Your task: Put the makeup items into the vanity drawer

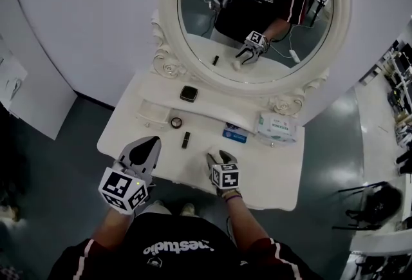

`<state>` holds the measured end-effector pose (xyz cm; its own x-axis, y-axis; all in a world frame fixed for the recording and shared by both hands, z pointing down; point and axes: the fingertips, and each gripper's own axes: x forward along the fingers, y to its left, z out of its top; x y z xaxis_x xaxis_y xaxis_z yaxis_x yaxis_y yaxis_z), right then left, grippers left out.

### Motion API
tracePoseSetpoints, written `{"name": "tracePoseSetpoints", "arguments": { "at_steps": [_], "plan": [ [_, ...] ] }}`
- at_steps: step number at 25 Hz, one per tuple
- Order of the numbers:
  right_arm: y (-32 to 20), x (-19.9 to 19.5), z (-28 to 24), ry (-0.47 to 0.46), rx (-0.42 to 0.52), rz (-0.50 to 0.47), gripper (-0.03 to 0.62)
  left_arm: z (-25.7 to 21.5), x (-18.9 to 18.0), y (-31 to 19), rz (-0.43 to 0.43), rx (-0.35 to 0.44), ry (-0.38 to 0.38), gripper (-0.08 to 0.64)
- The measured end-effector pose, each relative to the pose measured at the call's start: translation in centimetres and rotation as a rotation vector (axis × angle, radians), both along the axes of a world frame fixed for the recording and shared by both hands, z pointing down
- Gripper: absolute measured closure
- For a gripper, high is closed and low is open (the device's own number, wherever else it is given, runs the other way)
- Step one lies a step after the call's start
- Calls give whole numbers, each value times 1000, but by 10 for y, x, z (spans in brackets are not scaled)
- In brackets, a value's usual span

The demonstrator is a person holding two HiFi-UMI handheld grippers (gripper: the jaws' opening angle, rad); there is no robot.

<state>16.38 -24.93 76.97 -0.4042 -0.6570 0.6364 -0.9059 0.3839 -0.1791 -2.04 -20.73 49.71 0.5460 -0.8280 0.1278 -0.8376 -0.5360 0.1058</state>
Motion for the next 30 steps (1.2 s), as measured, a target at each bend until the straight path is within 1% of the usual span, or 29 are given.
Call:
{"name": "tracePoseSetpoints", "arguments": {
  "at_steps": [6, 8, 12, 16, 21, 30],
  "plan": [
    [-6, 0, 26, 30, -67, 32, 370, 5, -7, 5, -15, -15, -24, 557],
    [-9, 0, 31, 41, -72, 35, 362, 7, -12, 6, -23, -19, -30, 557],
    [-16, -2, 33, 76, -58, 27, 359, 11, -20, 7, -43, -31, -39, 556],
    [-22, -4, 34, 77, -61, 23, 357, 16, -23, 6, -49, -45, -42, 556],
    [-24, -6, 32, 75, -61, 23, 371, 16, -20, 1, -38, -48, -43, 556],
    [-24, 16, 19, 69, 10, 63, 374, 22, -7, -5, -10, -58, -48, 556]
  ]
}}
